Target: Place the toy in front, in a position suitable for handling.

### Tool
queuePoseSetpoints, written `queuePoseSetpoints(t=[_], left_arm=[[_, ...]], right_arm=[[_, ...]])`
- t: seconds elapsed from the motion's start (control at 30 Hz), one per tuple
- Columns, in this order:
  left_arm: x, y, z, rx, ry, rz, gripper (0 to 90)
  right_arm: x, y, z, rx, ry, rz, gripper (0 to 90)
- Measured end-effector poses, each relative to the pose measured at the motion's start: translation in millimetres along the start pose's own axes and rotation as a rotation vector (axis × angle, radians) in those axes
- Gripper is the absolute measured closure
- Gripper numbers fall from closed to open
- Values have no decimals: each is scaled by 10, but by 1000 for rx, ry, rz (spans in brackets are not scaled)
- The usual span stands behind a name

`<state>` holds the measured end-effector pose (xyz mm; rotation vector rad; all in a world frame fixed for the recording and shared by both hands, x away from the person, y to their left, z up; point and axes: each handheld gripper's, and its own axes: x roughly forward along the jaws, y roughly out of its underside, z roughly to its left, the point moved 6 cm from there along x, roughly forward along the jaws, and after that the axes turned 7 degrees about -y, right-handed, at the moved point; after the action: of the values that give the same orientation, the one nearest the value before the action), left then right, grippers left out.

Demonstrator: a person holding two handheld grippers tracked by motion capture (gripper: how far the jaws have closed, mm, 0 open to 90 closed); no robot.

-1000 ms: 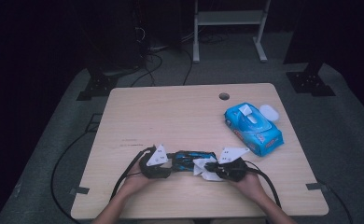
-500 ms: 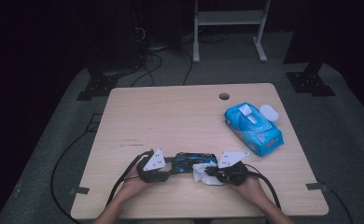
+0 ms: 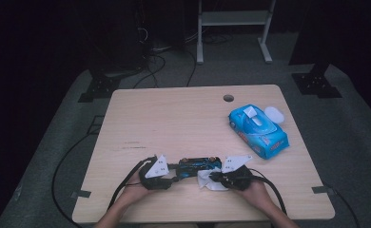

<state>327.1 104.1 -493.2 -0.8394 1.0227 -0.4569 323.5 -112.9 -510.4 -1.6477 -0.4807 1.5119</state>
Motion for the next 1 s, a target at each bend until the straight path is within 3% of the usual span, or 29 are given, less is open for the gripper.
queuePoseSetpoints(t=[0.27, 0.43, 0.53, 0.7, 0.83, 1.0], left_arm=[[-33, -12, -14, -11, 22, -8, 546], [-42, -34, 21, -21, 8, -11, 495], [-4, -36, 55, -34, 1, -2, 443], [117, -25, 76, -67, 30, 10, 380], [190, -39, 82, -87, 61, 8, 414], [248, -85, 42, -79, 90, -5, 523]], right_arm=[[-19, 16, -5, 3, 0, 0, 854], [-48, 20, -19, 8, 7, -6, 854], [-66, 27, -21, 8, 9, -9, 854], [-118, 14, -42, 15, 12, -32, 854], [-189, -2, -29, 29, -4, -60, 854], [-350, -134, 38, 43, -27, -148, 855]])
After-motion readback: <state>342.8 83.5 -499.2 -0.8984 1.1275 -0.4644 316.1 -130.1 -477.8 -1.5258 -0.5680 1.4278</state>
